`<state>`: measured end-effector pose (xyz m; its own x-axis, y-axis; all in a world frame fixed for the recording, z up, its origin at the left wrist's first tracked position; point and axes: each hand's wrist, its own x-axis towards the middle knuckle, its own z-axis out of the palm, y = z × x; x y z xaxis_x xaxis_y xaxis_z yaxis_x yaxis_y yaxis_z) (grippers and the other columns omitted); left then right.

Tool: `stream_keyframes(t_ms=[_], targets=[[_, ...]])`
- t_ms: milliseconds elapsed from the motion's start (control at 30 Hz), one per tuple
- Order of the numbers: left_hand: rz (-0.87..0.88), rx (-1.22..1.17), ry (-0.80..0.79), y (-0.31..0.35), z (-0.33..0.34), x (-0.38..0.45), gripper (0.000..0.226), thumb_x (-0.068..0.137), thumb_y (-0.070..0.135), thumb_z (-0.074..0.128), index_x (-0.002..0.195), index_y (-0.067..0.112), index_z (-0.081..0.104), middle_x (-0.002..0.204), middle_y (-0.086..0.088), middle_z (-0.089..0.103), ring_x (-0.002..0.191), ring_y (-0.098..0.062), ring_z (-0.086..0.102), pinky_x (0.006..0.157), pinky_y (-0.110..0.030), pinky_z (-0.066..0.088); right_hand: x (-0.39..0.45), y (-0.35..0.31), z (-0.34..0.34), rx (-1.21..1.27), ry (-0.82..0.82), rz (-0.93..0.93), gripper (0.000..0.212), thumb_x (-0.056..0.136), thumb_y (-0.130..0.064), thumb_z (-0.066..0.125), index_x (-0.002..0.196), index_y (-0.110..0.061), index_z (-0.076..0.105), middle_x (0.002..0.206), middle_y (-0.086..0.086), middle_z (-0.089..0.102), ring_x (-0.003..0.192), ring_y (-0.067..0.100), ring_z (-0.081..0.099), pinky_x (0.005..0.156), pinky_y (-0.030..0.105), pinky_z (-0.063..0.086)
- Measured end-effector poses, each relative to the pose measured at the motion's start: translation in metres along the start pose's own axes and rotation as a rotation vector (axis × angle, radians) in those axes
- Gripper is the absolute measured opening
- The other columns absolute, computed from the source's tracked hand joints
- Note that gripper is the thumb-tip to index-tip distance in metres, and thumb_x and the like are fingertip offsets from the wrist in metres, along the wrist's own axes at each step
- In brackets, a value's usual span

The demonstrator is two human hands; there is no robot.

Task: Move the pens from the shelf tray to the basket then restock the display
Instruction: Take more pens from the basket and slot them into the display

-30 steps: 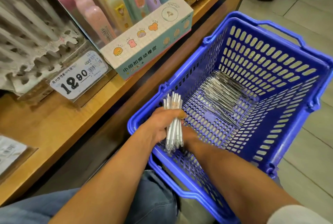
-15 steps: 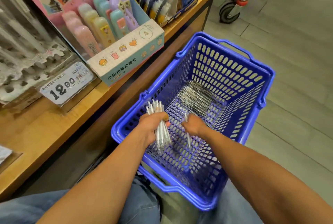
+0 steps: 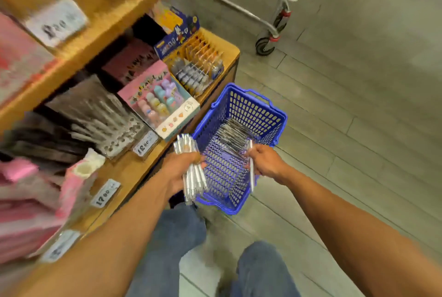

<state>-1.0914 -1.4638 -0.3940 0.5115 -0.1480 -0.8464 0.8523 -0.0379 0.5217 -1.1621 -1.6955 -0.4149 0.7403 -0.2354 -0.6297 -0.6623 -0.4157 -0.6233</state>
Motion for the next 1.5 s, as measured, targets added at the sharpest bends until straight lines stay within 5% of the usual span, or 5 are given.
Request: stream_keyframes(t_ms=[400,533,633,1133,1500], targets=[[0.156,-0.137,0.097,0.070,-0.035,-0.368,0.011,0.090,-0.007,0.054,0.092,0.000,0.063,0.057,-0.007,0.066,0.043,-0.012,0.064,0.041,-0.020,0.051,-0.273,-0.187,-0.094,0.104,-0.116,-0.239,0.023,0.096,-0.017,0.049,0.074,-0.013,0.056,0.065,0.008,0.064,0.045,0.017,0.050,0.044,0.025,0.037],[0.230,-0.233,0.152,0.066,-0.068,-0.436,0.032,0.090,-0.011,0.051,0.121,-0.004,0.055,0.099,-0.022,0.067,0.092,-0.033,0.072,0.077,-0.036,0.058,-0.319,-0.234,-0.086,0.103,-0.208,-0.325,0.023,0.097,-0.017,0.051,0.075,-0.010,0.056,0.058,0.003,0.061,0.041,0.013,0.047,0.040,0.023,0.034],[0.267,-0.369,0.093,0.056,-0.101,-0.477,0.040,0.089,-0.012,0.050,0.127,0.001,0.051,0.124,-0.018,0.065,0.109,-0.035,0.066,0.067,-0.034,0.060,-0.349,-0.265,-0.068,0.098,-0.283,-0.406,0.023,0.100,-0.019,0.050,0.083,-0.004,0.055,0.056,0.002,0.061,0.040,0.011,0.046,0.038,0.021,0.035],[0.356,-0.485,0.261,0.007,-0.296,-0.605,0.014,0.087,0.000,0.056,0.100,0.000,0.062,0.070,-0.013,0.070,0.057,-0.021,0.068,0.052,-0.031,0.057,-0.440,-0.406,0.093,-0.166,-0.492,-0.677,0.023,0.097,-0.040,0.050,0.088,-0.021,0.060,0.065,0.000,0.062,0.055,0.018,0.058,0.051,0.033,0.046],[0.437,-0.516,0.239,0.025,-0.427,-0.635,0.025,0.083,-0.001,0.060,0.109,-0.003,0.061,0.083,-0.017,0.068,0.069,-0.025,0.068,0.063,-0.035,0.058,-0.490,-0.502,0.209,-0.104,-0.505,-0.745,0.023,0.101,-0.029,0.049,0.092,-0.010,0.058,0.065,-0.003,0.068,0.049,0.011,0.055,0.044,0.024,0.043]])
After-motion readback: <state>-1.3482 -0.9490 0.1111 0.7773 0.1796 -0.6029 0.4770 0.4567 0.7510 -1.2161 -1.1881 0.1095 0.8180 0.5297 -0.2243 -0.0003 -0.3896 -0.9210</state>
